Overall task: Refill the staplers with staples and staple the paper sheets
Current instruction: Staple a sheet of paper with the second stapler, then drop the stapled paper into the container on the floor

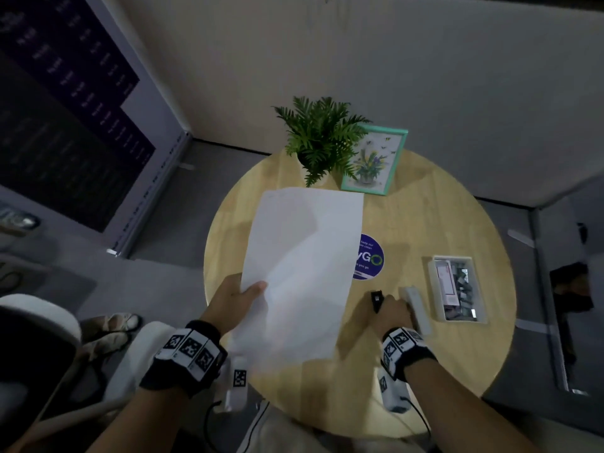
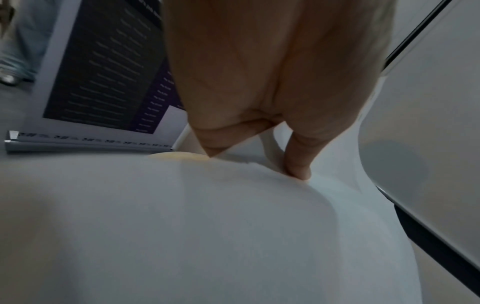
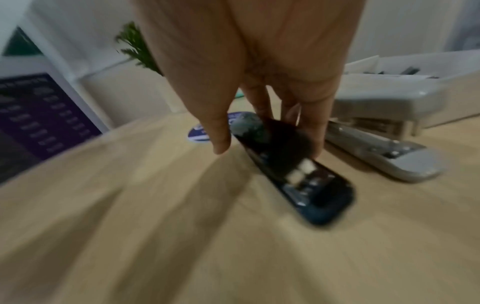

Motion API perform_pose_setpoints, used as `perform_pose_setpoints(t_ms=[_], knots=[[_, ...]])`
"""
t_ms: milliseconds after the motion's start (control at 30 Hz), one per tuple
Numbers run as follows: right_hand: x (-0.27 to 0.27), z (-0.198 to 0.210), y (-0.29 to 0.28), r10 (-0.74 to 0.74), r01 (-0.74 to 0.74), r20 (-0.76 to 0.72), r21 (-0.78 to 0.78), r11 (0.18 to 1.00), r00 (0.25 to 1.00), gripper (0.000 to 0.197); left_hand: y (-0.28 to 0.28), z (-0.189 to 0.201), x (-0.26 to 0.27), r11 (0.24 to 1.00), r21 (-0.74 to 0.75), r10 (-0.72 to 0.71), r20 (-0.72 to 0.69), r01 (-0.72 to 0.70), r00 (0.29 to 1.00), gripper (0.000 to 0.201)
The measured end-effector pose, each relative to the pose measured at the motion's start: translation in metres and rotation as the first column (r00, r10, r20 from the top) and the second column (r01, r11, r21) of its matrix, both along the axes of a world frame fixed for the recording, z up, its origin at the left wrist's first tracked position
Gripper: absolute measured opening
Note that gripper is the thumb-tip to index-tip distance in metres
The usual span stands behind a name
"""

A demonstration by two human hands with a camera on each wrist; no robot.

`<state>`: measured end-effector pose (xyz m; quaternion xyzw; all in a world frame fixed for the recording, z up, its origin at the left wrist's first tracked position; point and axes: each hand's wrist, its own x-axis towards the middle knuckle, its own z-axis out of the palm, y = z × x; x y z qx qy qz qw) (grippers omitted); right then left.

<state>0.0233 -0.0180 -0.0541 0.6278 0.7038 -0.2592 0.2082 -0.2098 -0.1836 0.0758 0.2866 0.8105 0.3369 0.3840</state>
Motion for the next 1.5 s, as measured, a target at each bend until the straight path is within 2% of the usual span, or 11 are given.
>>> perform_pose_setpoints(t_ms=[100, 200, 267, 367, 467, 667, 800, 967, 1133, 1266, 1500], knots=[[-0.010, 0.026, 0.012, -0.100, 0.142, -0.313, 0.112, 0.984, 0.944, 0.045, -0.004, 0.012, 0.001, 0.999, -0.011, -0.040, -0.100, 0.039, 0.994, 0.028], [-0.027, 0.091, 0.036, -0.067, 0.303, -0.825, 0.129, 0.944, 0.560, 0.058, -0.010, 0.021, -0.009, 0.982, -0.092, -0.181, -0.220, 0.164, 0.959, 0.011], [-0.041, 0.142, 0.047, 0.121, 0.095, -0.906, 0.174, 0.980, 0.407, 0.072, -0.016, 0.025, -0.022, 0.966, -0.137, -0.251, -0.306, 0.219, 0.918, 0.022], [-0.074, 0.195, 0.046, 0.393, -0.430, -0.788, 0.182, 0.884, 0.474, 0.090, -0.025, 0.036, -0.036, 0.940, -0.115, -0.341, -0.409, 0.322, 0.847, 0.021], [-0.107, 0.204, 0.031, 0.489, -0.614, -0.753, 0.144, 0.776, 0.441, 0.038, -0.032, 0.048, -0.055, 0.905, -0.031, -0.392, -0.452, 0.425, 0.801, 0.021], [-0.147, 0.193, 0.022, 0.136, -0.271, -0.822, -0.023, 0.962, 0.553, 0.014, -0.084, 0.033, -0.152, 0.885, 0.360, 0.387, -0.214, -0.296, 0.897, 0.063], [-0.192, 0.164, 0.003, -0.099, -0.073, -0.803, -0.174, 0.982, 0.587, 0.046, -0.112, 0.020, -0.196, 0.905, 0.227, 0.302, 0.251, -0.359, 0.920, 0.068], [-0.262, 0.137, -0.024, -0.161, -0.048, -0.797, -0.232, 0.972, 0.582, 0.044, -0.124, 0.006, -0.251, 0.924, 0.145, 0.323, 0.198, -0.353, 0.925, 0.009], [-0.301, 0.084, -0.031, -0.168, -0.010, -0.746, -0.229, 0.973, 0.645, 0.021, -0.157, -0.057, -0.329, 0.803, 0.014, 0.595, 0.048, -0.596, 0.802, 0.025], [-0.292, 0.025, -0.033, 0.081, -0.102, -0.370, -0.037, 0.994, 0.925, 0.059, -0.192, -0.123, -0.364, 0.688, -0.138, 0.690, -0.179, -0.712, 0.701, 0.027], [-0.280, -0.028, -0.056, 0.287, -0.286, 0.000, -0.077, 0.955, 0.958, 0.096, -0.181, -0.212, -0.344, 0.734, -0.285, 0.556, -0.269, -0.616, 0.787, 0.028]])
